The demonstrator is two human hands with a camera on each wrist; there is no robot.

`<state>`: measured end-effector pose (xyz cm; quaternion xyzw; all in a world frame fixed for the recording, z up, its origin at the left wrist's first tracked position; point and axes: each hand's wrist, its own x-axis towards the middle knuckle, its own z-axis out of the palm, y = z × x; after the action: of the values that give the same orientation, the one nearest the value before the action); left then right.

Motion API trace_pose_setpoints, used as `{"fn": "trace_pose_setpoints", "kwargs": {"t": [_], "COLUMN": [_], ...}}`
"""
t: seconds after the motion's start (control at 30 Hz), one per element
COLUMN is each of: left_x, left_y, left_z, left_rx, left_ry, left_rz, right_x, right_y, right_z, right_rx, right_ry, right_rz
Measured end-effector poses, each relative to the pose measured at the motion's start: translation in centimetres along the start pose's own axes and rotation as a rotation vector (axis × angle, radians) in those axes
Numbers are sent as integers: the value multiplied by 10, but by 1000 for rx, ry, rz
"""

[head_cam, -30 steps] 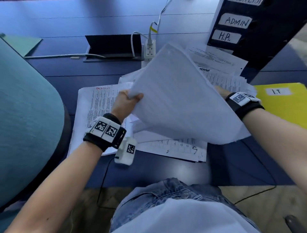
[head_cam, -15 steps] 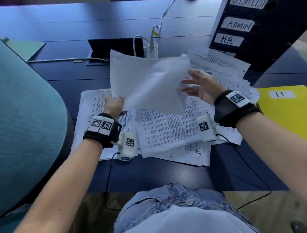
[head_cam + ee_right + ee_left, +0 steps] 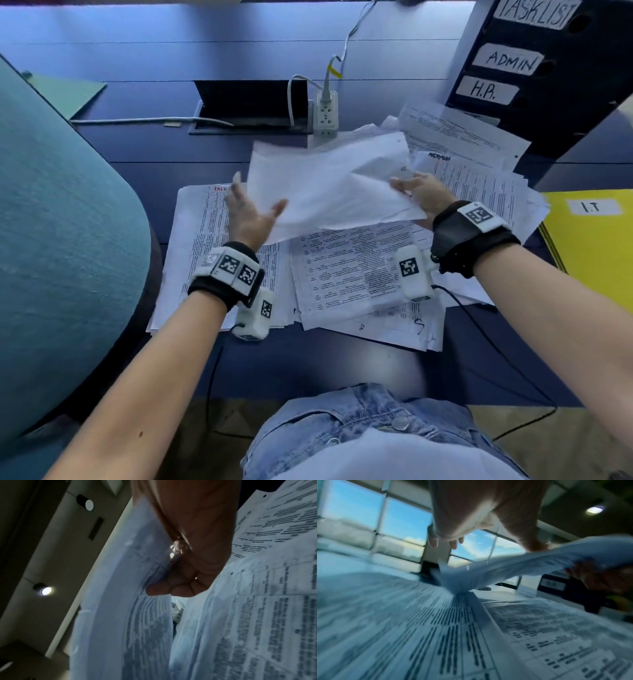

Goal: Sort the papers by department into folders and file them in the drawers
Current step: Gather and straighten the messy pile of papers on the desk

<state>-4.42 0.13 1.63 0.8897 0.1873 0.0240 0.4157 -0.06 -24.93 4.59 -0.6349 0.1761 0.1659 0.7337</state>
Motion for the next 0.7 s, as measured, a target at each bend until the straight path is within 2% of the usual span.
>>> {"fn": "trace_pose_setpoints", "kwargs": {"t": [0.1,0.17,0.2,0.23,0.3,0.37,0.43,0.5,0.6,0.7], "left_x": [-9,-12,-12,-9,-5,-6,-3,2,14,16], "left_y": [9,18,22,25,35,53,69,79,77,59], "left_z": [8,17,21,23,21,10,-3,-14,-23,-12], "left_rx": [289,400,398,326,114,-52,-178,-315,-605,-621], "left_ry": [-140,-266,-252,-180,85,284,313,295,169,5], "left_rz": [350,495,545,600,655,610,492,328,184,18], "right_x": [0,-2,-3,-6,-8,-9,-8,-8,-10,-4], "right_y": [-10,-16,-19,-23,-29,-35,-37,-36,-33,-21], "right_z": [4,12,15,19,24,20,16,15,15,13], "right_rx": [146,176,193,213,269,277,153,4,-57,-46], "right_ry": [-35,-66,-87,-119,-155,-115,-7,11,-29,42], "right_rz": [52,73,62,41,-37,-96,-129,-159,-241,-331]}}
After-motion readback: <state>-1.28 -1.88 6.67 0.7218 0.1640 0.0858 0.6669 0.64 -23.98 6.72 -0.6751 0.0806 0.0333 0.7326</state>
